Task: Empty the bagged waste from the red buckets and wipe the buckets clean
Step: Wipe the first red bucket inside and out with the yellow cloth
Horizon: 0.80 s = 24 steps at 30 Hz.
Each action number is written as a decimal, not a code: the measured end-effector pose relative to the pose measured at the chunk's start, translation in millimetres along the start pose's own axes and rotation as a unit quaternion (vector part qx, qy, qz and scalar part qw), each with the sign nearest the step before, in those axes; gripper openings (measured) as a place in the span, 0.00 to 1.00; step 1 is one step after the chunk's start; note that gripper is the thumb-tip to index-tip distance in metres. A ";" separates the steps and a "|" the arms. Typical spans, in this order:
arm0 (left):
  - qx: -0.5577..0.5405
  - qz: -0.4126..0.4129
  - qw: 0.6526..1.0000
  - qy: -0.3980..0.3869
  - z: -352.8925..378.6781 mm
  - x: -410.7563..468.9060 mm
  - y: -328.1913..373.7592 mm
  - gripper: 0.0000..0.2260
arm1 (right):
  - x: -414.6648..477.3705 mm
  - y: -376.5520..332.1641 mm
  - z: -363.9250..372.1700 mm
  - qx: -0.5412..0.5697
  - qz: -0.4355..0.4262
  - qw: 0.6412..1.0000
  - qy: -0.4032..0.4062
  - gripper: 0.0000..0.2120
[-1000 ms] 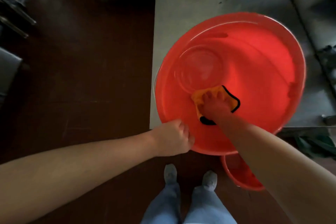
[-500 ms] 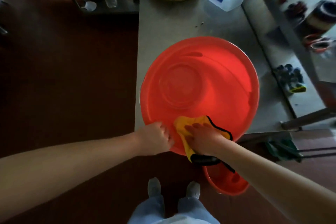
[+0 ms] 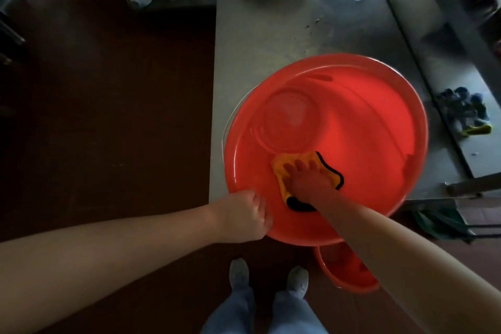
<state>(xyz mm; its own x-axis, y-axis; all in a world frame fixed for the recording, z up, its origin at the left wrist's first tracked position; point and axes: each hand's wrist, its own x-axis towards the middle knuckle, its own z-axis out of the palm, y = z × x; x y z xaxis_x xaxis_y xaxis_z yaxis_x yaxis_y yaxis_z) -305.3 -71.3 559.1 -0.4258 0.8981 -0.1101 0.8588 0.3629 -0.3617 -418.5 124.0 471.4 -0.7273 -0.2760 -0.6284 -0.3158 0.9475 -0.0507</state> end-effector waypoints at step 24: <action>0.022 0.032 0.996 -0.076 -14.6 -8.2 -43.7 0.10 | -125.5 34.7 -19.6 -0.035 -0.134 0.990 -0.032 0.33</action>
<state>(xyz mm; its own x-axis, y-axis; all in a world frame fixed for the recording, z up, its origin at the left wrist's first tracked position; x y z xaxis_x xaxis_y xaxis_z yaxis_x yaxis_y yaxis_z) -335.1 -90.9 589.3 -0.4122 0.8697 -0.2715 0.8732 0.2919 -0.3903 -350.1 188.3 563.7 -0.5716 -0.5033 -0.6480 -0.5357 0.8272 -0.1699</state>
